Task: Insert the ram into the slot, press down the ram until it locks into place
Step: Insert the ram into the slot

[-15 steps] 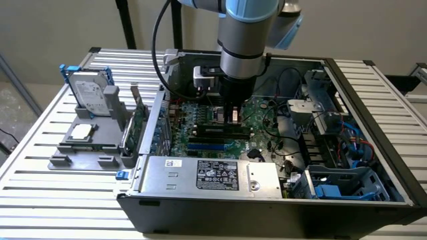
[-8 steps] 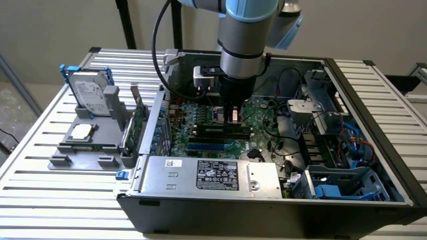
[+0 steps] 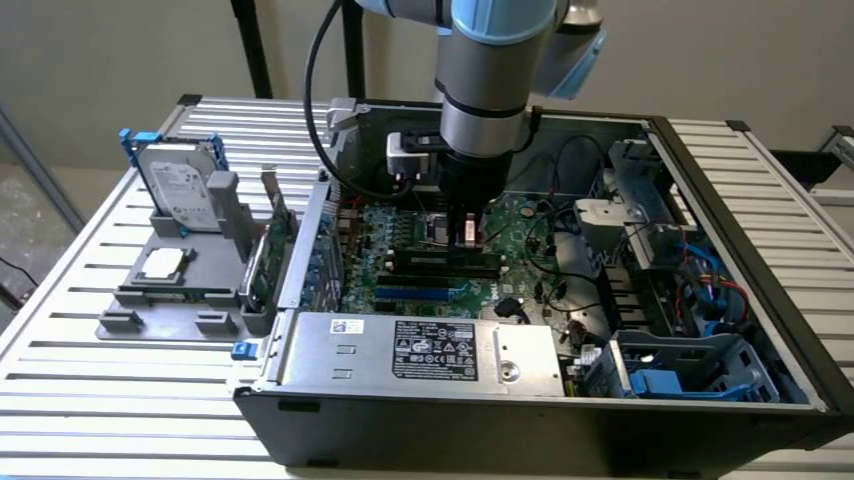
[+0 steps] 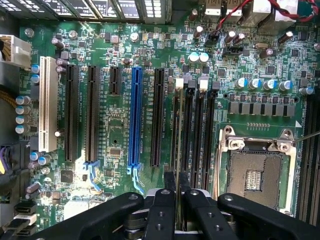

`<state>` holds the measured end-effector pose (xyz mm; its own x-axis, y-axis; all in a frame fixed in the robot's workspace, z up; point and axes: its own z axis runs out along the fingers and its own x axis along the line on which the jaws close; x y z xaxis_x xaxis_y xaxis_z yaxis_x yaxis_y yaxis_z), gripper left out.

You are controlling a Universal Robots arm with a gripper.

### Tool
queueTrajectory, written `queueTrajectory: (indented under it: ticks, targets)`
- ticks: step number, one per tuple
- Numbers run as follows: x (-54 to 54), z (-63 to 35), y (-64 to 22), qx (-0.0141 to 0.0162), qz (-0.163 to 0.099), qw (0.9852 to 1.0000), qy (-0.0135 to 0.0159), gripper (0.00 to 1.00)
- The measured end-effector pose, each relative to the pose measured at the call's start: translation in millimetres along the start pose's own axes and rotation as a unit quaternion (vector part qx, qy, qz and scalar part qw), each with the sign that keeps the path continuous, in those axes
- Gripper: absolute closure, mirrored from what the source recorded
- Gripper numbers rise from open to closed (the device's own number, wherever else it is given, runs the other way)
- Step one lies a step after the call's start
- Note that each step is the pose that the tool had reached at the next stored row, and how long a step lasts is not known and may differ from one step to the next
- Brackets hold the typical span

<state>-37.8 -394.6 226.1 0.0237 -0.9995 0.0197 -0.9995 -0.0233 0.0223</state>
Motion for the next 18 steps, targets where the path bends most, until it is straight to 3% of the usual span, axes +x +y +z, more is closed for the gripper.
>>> queueTrajectory:
  ticks: [18]
  targets:
    - [-0.2, 4.3, -0.5, -0.0001, 0.003, 1.0000, 0.0004, 0.86]
